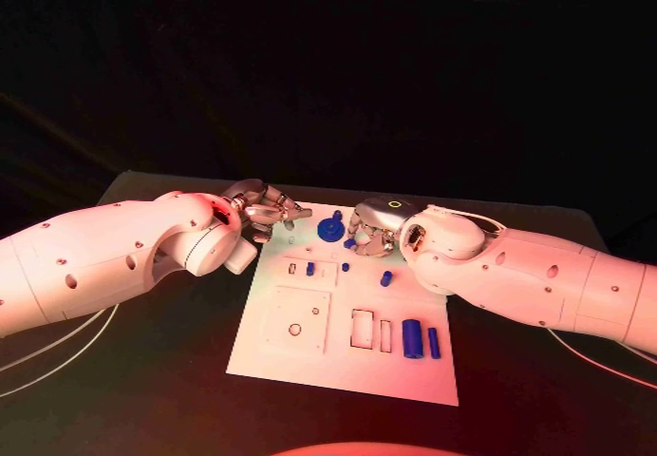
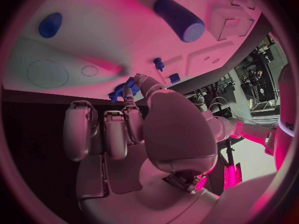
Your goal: Assemble the parts on the task board
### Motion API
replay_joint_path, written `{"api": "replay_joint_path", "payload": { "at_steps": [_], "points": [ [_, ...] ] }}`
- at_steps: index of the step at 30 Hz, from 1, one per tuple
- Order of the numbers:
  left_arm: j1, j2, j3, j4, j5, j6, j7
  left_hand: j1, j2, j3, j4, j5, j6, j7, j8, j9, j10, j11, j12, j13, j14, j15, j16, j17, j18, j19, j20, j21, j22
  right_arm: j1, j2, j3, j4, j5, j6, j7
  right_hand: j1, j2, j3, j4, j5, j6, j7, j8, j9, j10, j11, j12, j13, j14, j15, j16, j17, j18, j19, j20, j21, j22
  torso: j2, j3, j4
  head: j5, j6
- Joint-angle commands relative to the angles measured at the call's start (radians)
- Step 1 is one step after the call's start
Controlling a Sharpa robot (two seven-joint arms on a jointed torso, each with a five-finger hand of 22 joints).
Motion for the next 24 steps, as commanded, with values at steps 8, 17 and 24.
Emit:
{"api": "replay_joint_path", "payload": {
  "at_steps": [8, 17, 24],
  "points": [
    [0.000, 0.011, 0.000, -0.004, 0.038, 0.031, 0.000, -0.014, 0.002, -0.025, 0.007, -0.002, 0.000, 0.005, -0.014, -0.014, 0.002, 0.002, 0.008, -0.004, 0.044, -0.003, 0.006, 0.078, -0.017, 0.008, 0.000, 0.005, 0.002, 0.002, -0.001, 0.006, 0.017, 0.003, -0.045, -0.009, -0.010, -0.003, 0.000, 0.008, 0.002, 0.008, 0.001, 0.006, 0.002, 0.006, -0.002, 0.004, 0.067, 0.083, -0.009, 0.006, 0.175, -0.019, 0.005, -0.001, 0.006, 0.177, 0.000, -0.0011, 0.0011, 0.002, 0.008],
    [0.000, 0.022, 0.000, -0.026, 0.147, 0.069, -0.028, -0.055, 0.020, -0.075, 0.008, -0.002, -0.002, 0.006, -0.026, -0.036, 0.005, 0.004, 0.019, -0.006, 0.049, -0.001, 0.021, 0.093, -0.019, 0.013, 0.003, 0.012, 0.013, 0.003, 0.003, 0.013, 0.031, 0.016, -0.082, -0.007, -0.011, -0.003, 0.000, 0.009, 0.003, 0.009, 0.000, 0.006, 0.002, 0.007, -0.002, 0.006, 0.069, 0.083, -0.009, 0.007, 0.176, -0.019, 0.006, -0.002, 0.008, 0.178, -0.001, -0.0009, 0.0018, 0.010, 0.017],
    [0.000, 0.049, -0.001, -0.062, 0.198, 0.112, -0.054, -0.063, 0.035, -0.108, 0.008, -0.002, -0.006, 0.007, -0.038, -0.055, 0.021, 0.004, 0.037, -0.003, 0.064, -0.001, 0.057, 0.132, -0.029, 0.041, 0.003, 0.044, 0.057, 0.003, 0.014, 0.020, 0.035, 0.028, -0.102, -0.004, -0.011, -0.003, 0.000, 0.009, 0.003, 0.009, 0.000, 0.007, 0.002, 0.007, -0.002, 0.005, 0.068, 0.083, -0.009, 0.007, 0.176, -0.019, 0.006, -0.002, 0.008, 0.178, 0.001, -0.0011, 0.0011, 0.010, 0.023]
  ]
}}
